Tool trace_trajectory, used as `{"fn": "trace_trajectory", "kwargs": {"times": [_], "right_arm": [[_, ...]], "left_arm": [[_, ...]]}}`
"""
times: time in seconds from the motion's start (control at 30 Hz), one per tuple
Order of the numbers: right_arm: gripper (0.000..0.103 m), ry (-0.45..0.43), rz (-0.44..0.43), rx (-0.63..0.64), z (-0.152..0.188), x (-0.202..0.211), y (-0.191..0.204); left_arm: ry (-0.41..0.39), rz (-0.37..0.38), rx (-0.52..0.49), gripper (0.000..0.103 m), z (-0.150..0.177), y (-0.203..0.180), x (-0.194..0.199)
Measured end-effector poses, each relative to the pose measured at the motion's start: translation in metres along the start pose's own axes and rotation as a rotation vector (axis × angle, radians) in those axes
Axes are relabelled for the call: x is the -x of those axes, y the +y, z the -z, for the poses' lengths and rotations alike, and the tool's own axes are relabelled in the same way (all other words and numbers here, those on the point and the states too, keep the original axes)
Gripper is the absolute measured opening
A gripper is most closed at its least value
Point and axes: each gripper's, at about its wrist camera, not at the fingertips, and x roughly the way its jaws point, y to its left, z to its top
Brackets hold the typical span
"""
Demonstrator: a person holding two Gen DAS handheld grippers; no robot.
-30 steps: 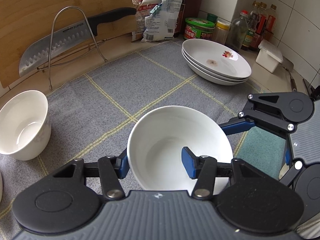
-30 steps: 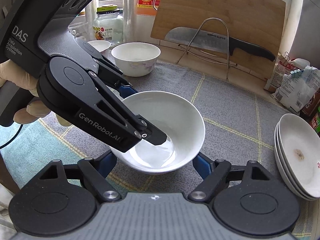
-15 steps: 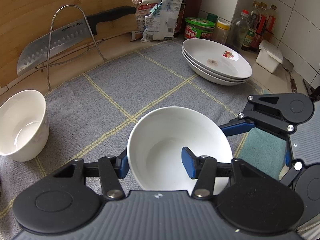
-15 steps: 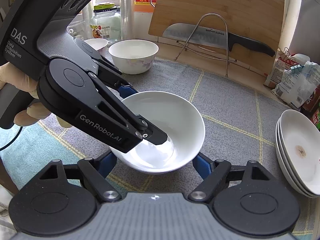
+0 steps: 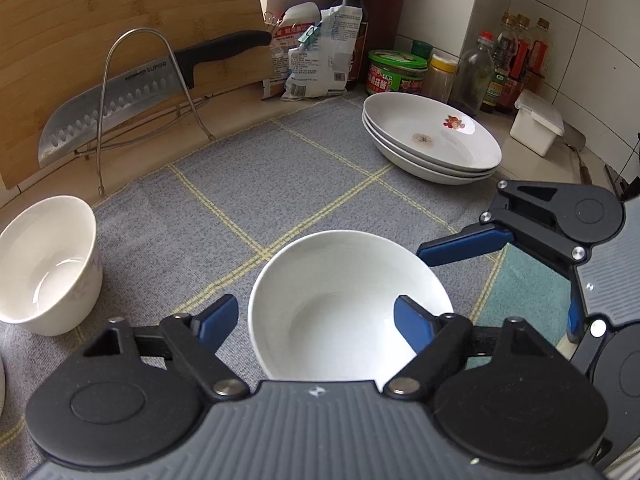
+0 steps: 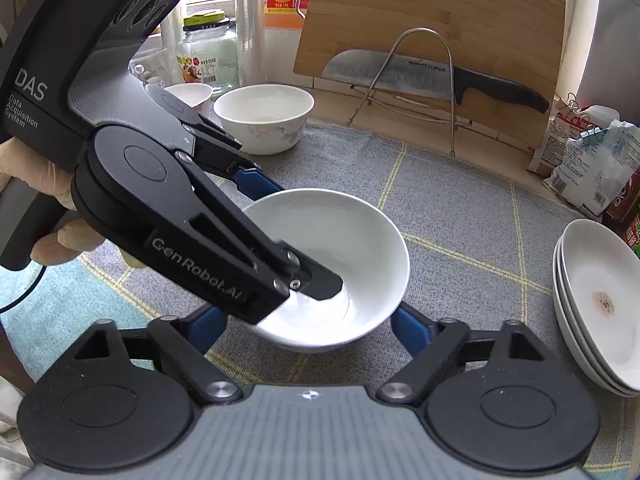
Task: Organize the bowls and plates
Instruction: 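Lower the bowl onto the mat and open the left tool, then move the right tool to the white bowl and close on its rim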
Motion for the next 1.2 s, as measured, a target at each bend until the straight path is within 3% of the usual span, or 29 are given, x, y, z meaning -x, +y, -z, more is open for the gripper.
{"fn": "trace_trajectory", "kwargs": {"times": [0.23,0.4,0.8,1.2], "right_arm": [[0.103,-0.012,0.003,-0.001,-0.004,0.003,-0.002],[0.103,-0.012,0.007,0.008,-0.005,0.006,0.001],[0.103,-0.032,0.027,-0.019,-0.011,0.013,0.001],[0.103,-0.048,0.011,0.002,-0.052,0.0,0.008]], "left_arm": [[-0.043,-0.052,0.001,0.094,0.001,0.003,0.013],[-0.081,-0.104,0.031,0.095,0.008,0.008,0.03],[-0.121,-0.309,0.142,0.096,0.033,0.031,0.055],[-0.125,-0.448,0.212,0.096,0.041,0.056,0.058]]}}
